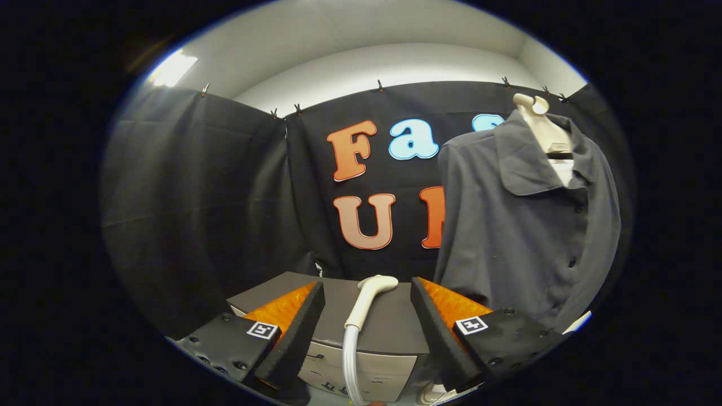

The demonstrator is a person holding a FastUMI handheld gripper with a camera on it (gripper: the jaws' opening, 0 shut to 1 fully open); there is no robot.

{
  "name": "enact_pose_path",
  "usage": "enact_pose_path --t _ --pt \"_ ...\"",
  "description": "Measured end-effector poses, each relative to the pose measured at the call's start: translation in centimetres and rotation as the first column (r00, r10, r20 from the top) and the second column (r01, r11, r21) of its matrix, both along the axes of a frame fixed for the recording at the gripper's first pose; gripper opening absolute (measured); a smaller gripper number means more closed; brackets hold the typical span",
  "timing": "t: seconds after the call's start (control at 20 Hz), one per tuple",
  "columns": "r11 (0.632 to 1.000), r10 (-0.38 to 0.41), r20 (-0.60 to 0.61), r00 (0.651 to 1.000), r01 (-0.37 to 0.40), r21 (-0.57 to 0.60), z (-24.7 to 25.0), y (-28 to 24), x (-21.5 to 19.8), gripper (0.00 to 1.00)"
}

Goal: Iron the clothes twice with a garment steamer, once on the left side and once on the right side.

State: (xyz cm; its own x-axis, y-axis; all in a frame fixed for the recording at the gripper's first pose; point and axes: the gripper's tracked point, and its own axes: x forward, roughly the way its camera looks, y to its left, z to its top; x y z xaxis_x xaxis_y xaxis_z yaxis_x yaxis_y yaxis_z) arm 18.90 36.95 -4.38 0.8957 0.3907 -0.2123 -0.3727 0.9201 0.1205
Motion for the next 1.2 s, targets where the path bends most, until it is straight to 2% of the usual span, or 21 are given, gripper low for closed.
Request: enact_pose_path --t 0.2,0.35,0.7,0.95,1.2 --pt "0.998 0.025 -0.100 0.995 -0.031 -0.055 -4.7 5.0 4.8 0.98" --pt "0.995 0.016 -0.175 0.984 -0.033 -0.094 -8.5 6.9 8.2 0.99" --pt "0.983 -0.091 -0.321 0.943 0.033 -0.183 -15.0 6.9 15.0 0.99" --pt "0.981 -0.119 -0.404 0.907 0.043 -0.190 -18.2 7.2 16.6 0.99" --pt "0.980 -0.122 -0.482 0.868 0.029 -0.195 -20.3 7.6 16.4 0.99"
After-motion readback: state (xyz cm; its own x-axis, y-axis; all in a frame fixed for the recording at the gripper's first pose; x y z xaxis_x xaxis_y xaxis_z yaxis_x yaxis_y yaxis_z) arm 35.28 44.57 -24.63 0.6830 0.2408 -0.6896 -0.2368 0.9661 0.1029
